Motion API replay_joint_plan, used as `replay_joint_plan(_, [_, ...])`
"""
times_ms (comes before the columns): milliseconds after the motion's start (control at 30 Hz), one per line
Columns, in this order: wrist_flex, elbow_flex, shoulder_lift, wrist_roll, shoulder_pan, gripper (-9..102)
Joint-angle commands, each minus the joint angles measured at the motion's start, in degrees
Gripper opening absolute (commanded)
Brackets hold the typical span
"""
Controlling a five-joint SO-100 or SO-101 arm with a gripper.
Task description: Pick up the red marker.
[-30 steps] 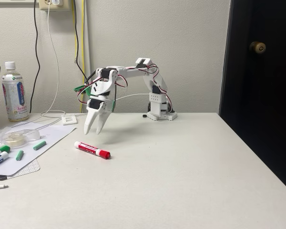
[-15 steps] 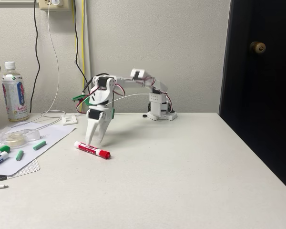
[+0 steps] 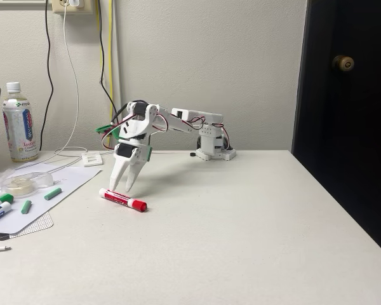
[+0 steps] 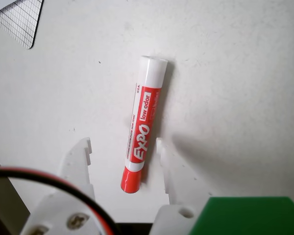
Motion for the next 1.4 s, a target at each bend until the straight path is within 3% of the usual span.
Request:
replay_joint_plan(0, [-1.05, -2.55, 0.44, -0.97, -0.09, 32])
replay_joint_plan(400, [-0.88, -2.46, 0.26, -3.16, 0.00, 26])
replay_joint_plan(1000, [3.43, -2.46, 0.35, -8.79, 1.41, 35])
replay_joint_plan(1367, [2.72, -2.20, 0.44, -8.26, 0.44, 22])
